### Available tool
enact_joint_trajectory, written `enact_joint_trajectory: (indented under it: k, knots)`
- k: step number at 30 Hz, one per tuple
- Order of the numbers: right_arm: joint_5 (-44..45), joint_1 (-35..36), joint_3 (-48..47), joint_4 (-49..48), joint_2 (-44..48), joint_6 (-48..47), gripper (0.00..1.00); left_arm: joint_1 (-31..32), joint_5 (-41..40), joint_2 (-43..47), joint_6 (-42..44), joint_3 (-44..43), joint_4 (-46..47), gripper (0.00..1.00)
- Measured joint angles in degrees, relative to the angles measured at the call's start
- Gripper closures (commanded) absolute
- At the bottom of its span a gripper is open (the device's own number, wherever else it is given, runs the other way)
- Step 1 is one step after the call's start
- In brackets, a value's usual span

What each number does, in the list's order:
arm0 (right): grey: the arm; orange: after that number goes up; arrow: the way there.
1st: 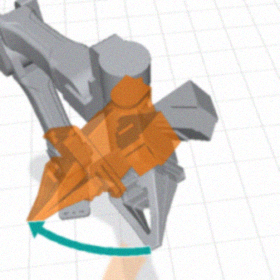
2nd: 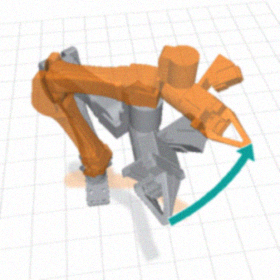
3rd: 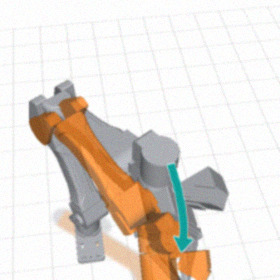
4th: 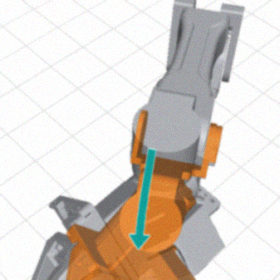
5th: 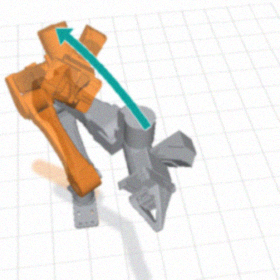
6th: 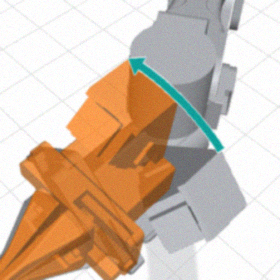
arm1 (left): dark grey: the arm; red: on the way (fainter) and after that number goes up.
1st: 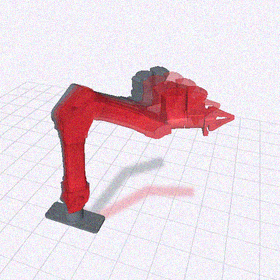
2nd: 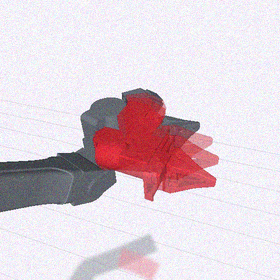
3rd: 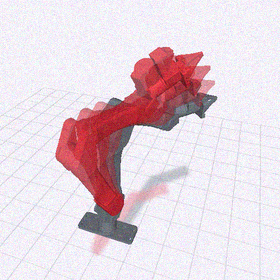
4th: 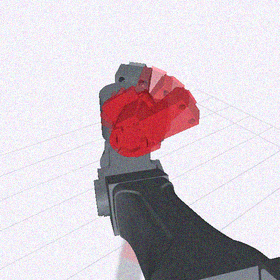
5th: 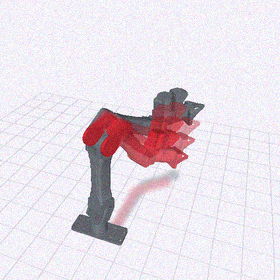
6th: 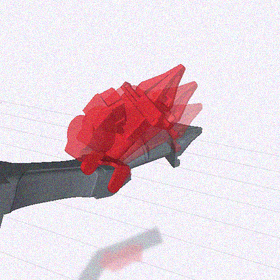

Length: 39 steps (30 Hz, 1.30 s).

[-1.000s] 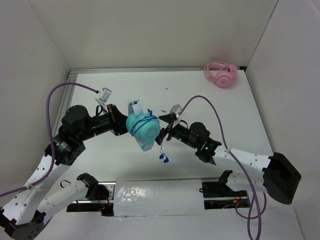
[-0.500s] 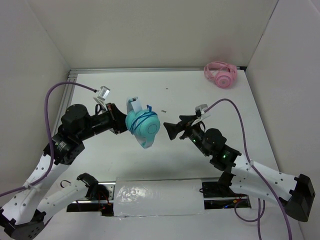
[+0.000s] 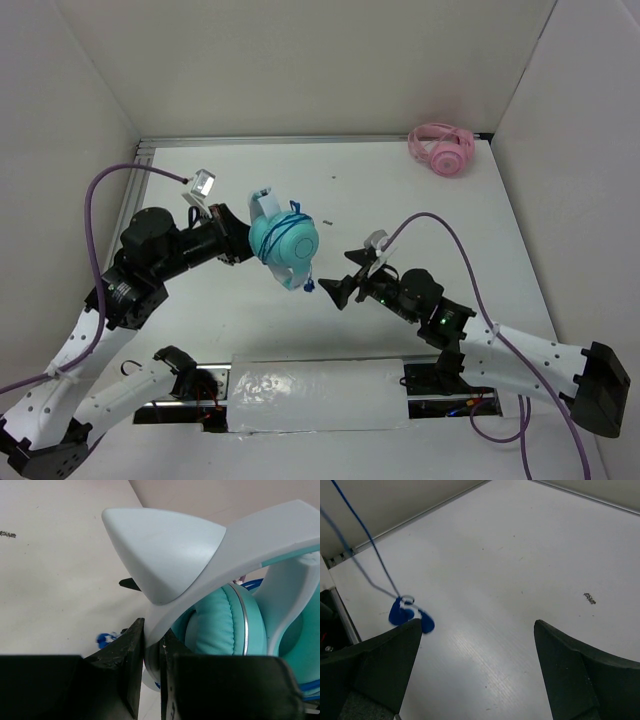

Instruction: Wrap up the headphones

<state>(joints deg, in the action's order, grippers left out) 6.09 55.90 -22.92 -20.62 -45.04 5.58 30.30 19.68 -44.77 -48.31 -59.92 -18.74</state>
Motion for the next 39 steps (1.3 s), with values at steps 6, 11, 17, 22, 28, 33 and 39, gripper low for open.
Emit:
enact_joint_trajectory:
  k: [6, 11, 17, 22, 28, 33, 39]
  knots:
    - [2.9, 0.1, 0.0, 0.3, 2.7, 1.5, 0.0, 0.0, 0.0, 0.8, 0.0, 0.0, -0.2, 1.0]
    - [0.2, 0.2, 0.0, 0.5, 3.2, 2.4, 0.0, 0.0, -0.5, 0.7, 0.0, 0.0, -0.2, 1.0]
    - [-1.0, 0.6, 0.0, -4.8, 0.7, 2.5, 0.0, 0.0, -0.8, 0.7, -0.2, 0.0, -0.2, 1.0]
    - [-3.8, 0.7, -0.3, -11.4, -4.7, 2.4, 0.02, 0.0, -0.8, 0.6, -1.4, 0.0, -0.1, 1.0]
    - [-6.8, 0.9, -3.5, -15.2, -13.9, 2.7, 0.11, 0.0, -0.7, 0.2, -1.6, 0.0, -0.1, 1.0]
    - [-8.8, 0.9, -7.0, -18.6, -20.2, 2.6, 0.12, 0.0, -0.3, 0.0, -1.6, 0.0, -0.1, 1.0]
    - [-10.4, 0.9, -10.2, -20.4, -24.5, 2.9, 0.32, 0.0, -0.3, -0.2, -1.7, -0.5, -0.1, 1.0]
